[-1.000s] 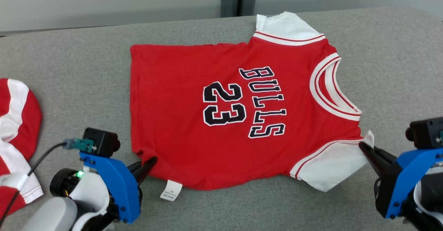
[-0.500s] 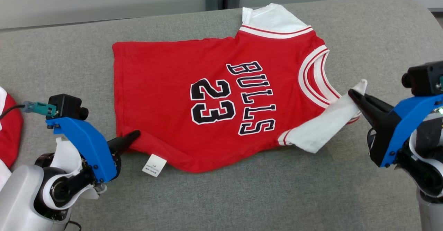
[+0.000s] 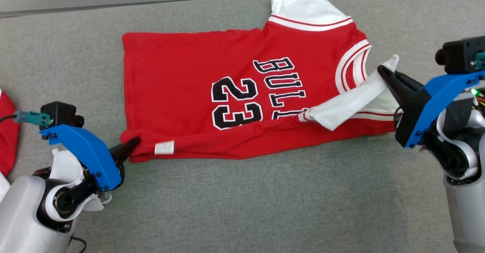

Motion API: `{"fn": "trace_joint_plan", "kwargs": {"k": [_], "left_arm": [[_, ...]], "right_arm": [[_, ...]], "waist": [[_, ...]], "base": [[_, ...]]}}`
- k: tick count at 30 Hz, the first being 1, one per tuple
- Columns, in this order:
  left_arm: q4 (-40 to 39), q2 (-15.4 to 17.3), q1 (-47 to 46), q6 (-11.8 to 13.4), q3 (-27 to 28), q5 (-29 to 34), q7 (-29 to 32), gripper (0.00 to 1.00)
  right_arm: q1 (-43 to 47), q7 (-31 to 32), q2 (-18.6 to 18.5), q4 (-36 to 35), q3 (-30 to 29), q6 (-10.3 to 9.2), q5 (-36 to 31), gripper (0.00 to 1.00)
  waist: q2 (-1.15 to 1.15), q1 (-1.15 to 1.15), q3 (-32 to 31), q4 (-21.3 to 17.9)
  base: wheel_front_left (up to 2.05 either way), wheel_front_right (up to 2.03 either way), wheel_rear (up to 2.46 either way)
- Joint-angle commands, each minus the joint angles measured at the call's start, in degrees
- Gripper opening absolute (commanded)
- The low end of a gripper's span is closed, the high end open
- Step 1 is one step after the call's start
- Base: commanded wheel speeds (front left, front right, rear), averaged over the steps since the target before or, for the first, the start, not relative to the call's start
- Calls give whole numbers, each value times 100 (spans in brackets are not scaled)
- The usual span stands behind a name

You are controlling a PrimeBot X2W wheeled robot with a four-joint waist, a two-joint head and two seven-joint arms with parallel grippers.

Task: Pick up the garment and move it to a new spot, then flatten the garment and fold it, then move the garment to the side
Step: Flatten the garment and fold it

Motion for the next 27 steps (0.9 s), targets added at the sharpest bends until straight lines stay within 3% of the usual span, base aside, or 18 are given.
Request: {"fn": "trace_joint_plan", "kwargs": {"k": [1,9,10,11,12,13,14,21,27], "left_arm": [[33,-25,-114,-25,26,10,-58,0],[289,-147,-226,-87,22,35,-224,0],[321,-170,-230,-88,32,26,-255,4],[353,-195,-236,-96,33,20,-283,27],[389,-223,-237,-99,42,8,-311,44],[415,-255,-240,-95,54,5,-367,91],[436,-282,-243,-87,77,12,-434,100],[552,-498,-26,-129,215,71,-1040,100],[419,-603,478,-138,330,458,-2080,100]], "right_arm": [[-136,-98,-1,105,40,1,-45,0],[-372,-494,-10,636,227,1,-57,0],[-400,-525,-20,690,233,1,-63,0],[-433,-581,-29,734,247,1,-72,11],[-450,-633,-31,785,255,1,-68,24],[-457,-681,-33,841,257,1,-73,100],[-469,-754,-23,889,250,1,-65,100],[-462,-1525,-6,1163,232,1,-104,100],[64,-1594,-39,1127,-10,1,-51,100]], "waist": [[-1,0,54,35],[-1,0,195,116],[-1,0,199,122],[-1,0,198,129],[-1,0,192,136],[-1,0,179,146],[-1,0,160,156],[-1,0,-102,247],[-1,0,-387,363]], "base": [[0,0,0],[0,0,0],[0,0,0],[0,0,0],[0,0,0],[0,0,0],[0,0,0],[0,0,0],[0,0,0]]}}
